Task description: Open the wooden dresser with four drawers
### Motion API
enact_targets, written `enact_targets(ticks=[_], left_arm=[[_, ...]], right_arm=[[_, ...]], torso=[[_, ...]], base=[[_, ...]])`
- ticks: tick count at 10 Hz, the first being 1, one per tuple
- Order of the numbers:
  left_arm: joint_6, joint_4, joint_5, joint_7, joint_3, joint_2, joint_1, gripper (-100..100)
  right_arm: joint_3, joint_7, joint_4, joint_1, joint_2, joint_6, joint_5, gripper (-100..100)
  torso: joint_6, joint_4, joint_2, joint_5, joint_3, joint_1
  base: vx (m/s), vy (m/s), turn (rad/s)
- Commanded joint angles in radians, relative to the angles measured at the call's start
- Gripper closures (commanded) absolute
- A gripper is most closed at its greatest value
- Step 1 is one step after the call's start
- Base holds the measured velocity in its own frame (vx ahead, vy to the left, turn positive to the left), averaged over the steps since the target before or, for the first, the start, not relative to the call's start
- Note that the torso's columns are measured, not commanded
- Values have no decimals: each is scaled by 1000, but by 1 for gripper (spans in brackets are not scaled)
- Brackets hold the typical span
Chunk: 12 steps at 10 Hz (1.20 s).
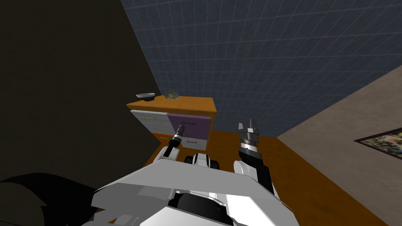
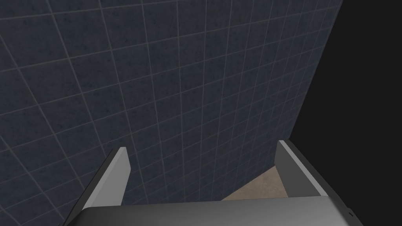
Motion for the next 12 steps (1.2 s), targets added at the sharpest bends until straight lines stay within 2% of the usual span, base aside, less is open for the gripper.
enact_targets(ticks=[1, 2, 3, 7, 8, 9, 12], left_arm=[[10, -38, -1, 4, -9, 7, 21, 100], [13, -53, -2, 5, -12, 9, 30, 100], [17, -37, -2, 4, -12, 7, 28, 100], [8, -80, -5, 9, -28, 16, 67, 100], [17, -68, -5, 8, -27, 14, 66, 100], [37, -94, -5, 11, -32, 18, 84, -100], [86, -179, -7, 19, -40, 27, 120, -100]], right_arm=[[0, 0, 0, 0, 0, 0, 0, 0], [0, 0, 0, 0, 0, 0, 0, 0], [0, 0, 0, 0, 0, 0, 0, 0], [0, 0, 0, 0, 0, 0, 0, 0], [0, 0, 0, 0, 0, 0, 0, 0], [0, 0, 0, 0, 0, 0, 0, 0], [0, 0, 0, 0, 0, 0, 0, 0]], torso=[[0, 1, 2, 0, 1, 0], [0, 2, 1, -1, 1, 0], [-1, 4, 0, -2, 0, 0], [0, 2, -1, -1, -1, -1], [0, 3, 0, -2, 0, 0], [0, 2, -7, -2, -4, 0], [0, -3, -13, 1, -8, 3]], base=[[-187, 4, 6], [-191, 8, 3], [-90, -1, -5], [-179, -2, 24], [-111, 7, -3], [-16, 1, -17], [24, 7, -18]])
